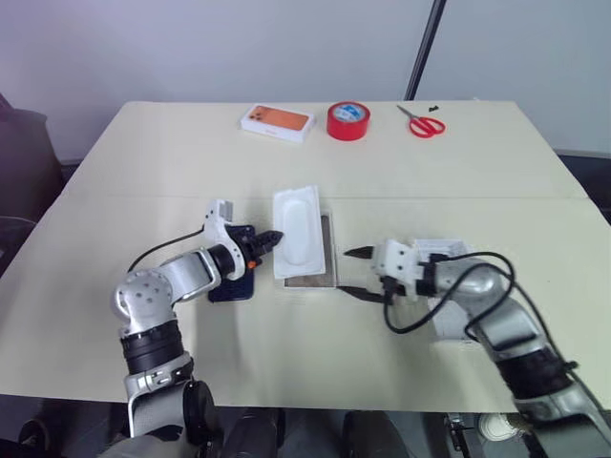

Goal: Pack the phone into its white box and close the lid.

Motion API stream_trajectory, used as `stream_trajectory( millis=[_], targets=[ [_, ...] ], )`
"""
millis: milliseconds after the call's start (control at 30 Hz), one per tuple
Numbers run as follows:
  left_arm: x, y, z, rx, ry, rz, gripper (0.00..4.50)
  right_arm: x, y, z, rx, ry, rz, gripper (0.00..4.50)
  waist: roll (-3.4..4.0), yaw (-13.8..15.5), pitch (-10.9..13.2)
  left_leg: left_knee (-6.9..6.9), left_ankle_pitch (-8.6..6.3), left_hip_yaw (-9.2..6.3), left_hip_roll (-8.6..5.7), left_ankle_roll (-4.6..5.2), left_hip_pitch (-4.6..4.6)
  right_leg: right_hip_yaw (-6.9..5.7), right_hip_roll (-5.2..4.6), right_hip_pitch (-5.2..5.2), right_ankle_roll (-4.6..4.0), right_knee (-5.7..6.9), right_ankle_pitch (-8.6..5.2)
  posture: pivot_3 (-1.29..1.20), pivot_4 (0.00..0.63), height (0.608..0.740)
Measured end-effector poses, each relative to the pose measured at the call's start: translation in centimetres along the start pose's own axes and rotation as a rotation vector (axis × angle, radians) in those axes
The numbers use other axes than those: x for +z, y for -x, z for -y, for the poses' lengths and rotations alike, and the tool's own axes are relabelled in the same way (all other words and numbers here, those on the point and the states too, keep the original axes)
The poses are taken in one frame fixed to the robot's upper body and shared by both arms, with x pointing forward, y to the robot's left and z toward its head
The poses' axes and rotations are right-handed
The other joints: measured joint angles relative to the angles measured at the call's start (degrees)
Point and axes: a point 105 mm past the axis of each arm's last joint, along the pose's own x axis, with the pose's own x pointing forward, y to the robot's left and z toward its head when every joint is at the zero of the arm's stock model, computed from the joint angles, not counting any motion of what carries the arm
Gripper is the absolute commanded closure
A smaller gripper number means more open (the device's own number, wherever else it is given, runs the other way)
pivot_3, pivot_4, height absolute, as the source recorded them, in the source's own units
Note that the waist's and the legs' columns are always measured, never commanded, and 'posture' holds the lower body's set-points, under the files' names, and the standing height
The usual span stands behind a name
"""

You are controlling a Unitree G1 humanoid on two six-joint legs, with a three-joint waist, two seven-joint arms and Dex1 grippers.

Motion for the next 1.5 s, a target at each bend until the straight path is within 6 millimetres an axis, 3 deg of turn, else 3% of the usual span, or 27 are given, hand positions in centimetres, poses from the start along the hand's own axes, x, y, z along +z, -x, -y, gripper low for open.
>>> stream_trajectory(
  millis=[133,167,267,467,600,633,733,867,1000,1100,1267,1500],
  targets=[
    [-1.0,-0.3,0.0,0.02,-0.043,-0.046,4.5,-0.8,1.0,0.7,-0.043,-0.009,-0.025,1.08,0.0,-0.08,0.0,0.01,0.0,0.03,0.01,0.0,0.01,0.01,0.02,-0.01,-0.01,0.02,0.0,0.0,0.15,0.74],
    [-1.1,-0.4,0.0,0.02,-0.049,-0.051,4.2,-0.8,1.0,0.7,-0.049,-0.009,-0.025,1.03,0.0,-0.08,0.0,0.01,0.0,0.03,0.0,0.0,0.01,0.03,0.01,-0.01,-0.01,0.02,0.0,0.0,0.15,0.74],
    [-0.8,-0.4,0.1,0.02,-0.065,-0.045,3.13,-0.8,1.0,0.9,-0.067,-0.01,-0.023,1.01,0.0,-0.06,0.0,0.0,0.0,0.03,0.01,0.0,0.0,0.03,0.01,-0.02,-0.01,0.01,0.0,0.0,0.15,0.74],
    [-0.9,-0.6,0.1,0.014,-0.068,-0.054,0.04,0.6,-0.1,1.4,-0.098,-0.036,0.051,1.01,0.0,0.0,0.0,0.0,0.0,-0.01,0.01,0.0,0.0,0.04,0.01,-0.02,-0.01,0.01,0.0,0.0,0.15,0.74],
    [-0.6,-0.5,0.3,0.002,-0.071,-0.044,0.04,3.0,-1.5,2.2,-0.137,-0.116,0.17,1.01,0.0,-0.27,0.01,0.0,0.0,-0.02,0.03,0.0,0.0,0.04,0.02,-0.04,-0.01,0.03,0.0,0.0,0.15,0.74],
    [-0.3,-0.5,0.5,-0.011,-0.078,-0.032,0.01,4.0,-1.9,2.5,-0.143,-0.13,0.211,1.26,0.0,-0.29,0.0,-0.01,0.0,-0.02,0.03,0.0,0.0,0.05,0.02,-0.05,-0.01,0.03,0.0,0.0,0.15,0.74],
    [1.3,0.2,1.2,-0.043,-0.17,0.045,0.0,6.7,-2.6,3.0,-0.14,-0.14,0.299,2.29,0.0,-0.19,0.0,-0.03,0.0,-0.03,0.03,-0.01,0.0,0.06,0.02,-0.06,-0.01,0.02,0.0,0.0,0.15,0.74],
    [3.2,2.1,1.3,-0.04,-0.422,0.139,0.0,7.4,-5.2,2.3,-0.136,-0.128,0.297,4.45,0.04,-0.29,-0.02,-0.13,0.01,0.03,0.01,-0.02,0.01,0.23,0.02,-0.18,-0.02,0.04,0.01,0.0,0.15,0.74],
    [2.8,3.9,-1.0,-0.008,-0.563,0.123,0.0,6.0,-8.3,2.2,-0.202,-0.09,0.188,4.49,0.04,-0.4,-0.02,-0.22,0.04,0.14,0.02,-0.06,-0.08,0.43,0.03,-0.51,-0.05,0.16,0.03,0.0,0.15,0.74],
    [2.7,5.4,-2.1,0.002,-0.62,0.126,0.0,5.1,-9.3,1.8,-0.209,-0.05,0.131,4.49,0.05,-0.37,-0.01,-0.25,0.04,0.16,0.02,-0.07,-0.16,0.48,0.02,-0.62,-0.05,0.15,0.03,0.0,0.15,0.74],
    [2.6,7.7,-3.6,0.022,-0.616,0.153,0.0,4.4,-9.8,0.6,-0.157,0.034,0.074,4.49,0.05,-0.27,-0.01,-0.25,0.04,0.16,0.03,-0.07,-0.17,0.51,0.02,-0.65,-0.06,0.18,0.03,0.0,0.15,0.74],
    [3.1,7.9,-3.6,0.028,-0.616,0.2,0.0,2.1,-9.3,0.9,-0.156,0.128,-0.036,4.49,0.05,-0.33,-0.01,-0.25,0.04,0.18,0.03,-0.07,-0.17,0.51,0.03,-0.65,-0.06,0.19,0.04,0.0,0.15,0.74]
  ],
)
